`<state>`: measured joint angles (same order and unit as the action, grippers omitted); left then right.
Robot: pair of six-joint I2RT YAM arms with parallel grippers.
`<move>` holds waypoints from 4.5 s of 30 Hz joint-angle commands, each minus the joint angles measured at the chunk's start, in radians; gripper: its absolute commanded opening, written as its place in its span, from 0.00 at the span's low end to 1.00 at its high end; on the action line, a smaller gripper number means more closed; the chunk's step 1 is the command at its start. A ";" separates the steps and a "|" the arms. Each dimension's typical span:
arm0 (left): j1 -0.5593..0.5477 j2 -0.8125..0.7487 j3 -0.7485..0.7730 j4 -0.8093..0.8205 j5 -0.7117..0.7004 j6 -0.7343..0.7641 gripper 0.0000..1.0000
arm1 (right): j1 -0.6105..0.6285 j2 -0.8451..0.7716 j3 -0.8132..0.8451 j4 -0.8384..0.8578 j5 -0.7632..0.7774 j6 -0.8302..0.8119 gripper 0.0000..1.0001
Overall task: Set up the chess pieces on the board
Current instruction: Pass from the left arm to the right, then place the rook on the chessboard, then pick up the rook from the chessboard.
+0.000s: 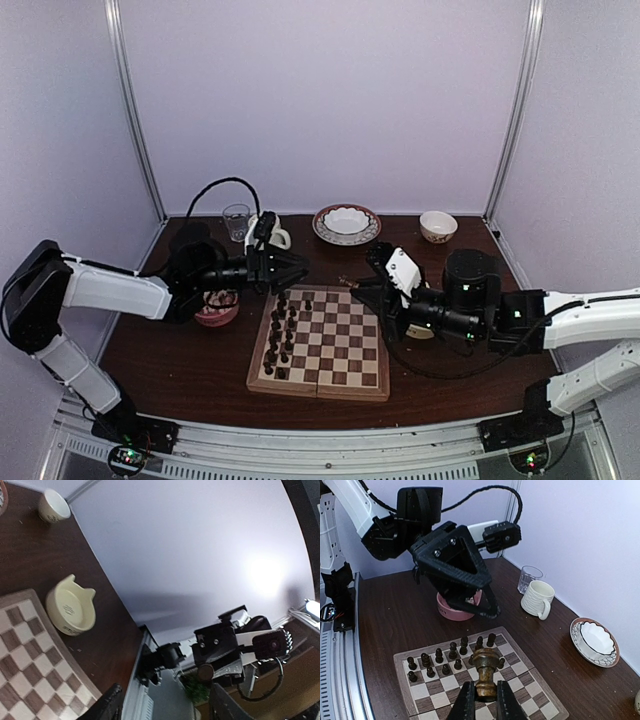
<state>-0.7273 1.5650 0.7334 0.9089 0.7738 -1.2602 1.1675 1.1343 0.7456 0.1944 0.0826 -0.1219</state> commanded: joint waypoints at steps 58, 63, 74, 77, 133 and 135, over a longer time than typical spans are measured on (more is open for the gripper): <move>0.074 -0.564 -0.017 -0.952 -0.759 0.770 0.74 | -0.087 0.791 0.936 -1.160 -0.162 0.144 0.52; 0.049 -0.490 0.032 -0.985 -0.712 0.777 0.73 | -0.132 0.588 0.660 -0.823 -0.059 0.186 0.51; -0.219 -0.245 0.322 -1.296 -0.845 0.921 0.70 | -0.370 0.321 0.170 -0.269 0.077 0.375 0.51; -0.300 -0.158 0.403 -1.362 -0.873 0.945 0.68 | -0.393 0.281 0.107 -0.218 0.128 0.396 0.51; -0.461 0.488 0.900 -1.708 -0.875 0.958 0.34 | -0.404 -0.028 -0.134 -0.019 0.276 0.412 0.51; -0.462 0.494 0.908 -1.715 -0.864 0.958 0.34 | -0.403 -0.026 -0.132 -0.021 0.275 0.412 0.51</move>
<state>-1.1866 2.0331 1.6058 -0.7883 -0.0944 -0.3176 0.7673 1.1152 0.6189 0.1547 0.3389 0.2848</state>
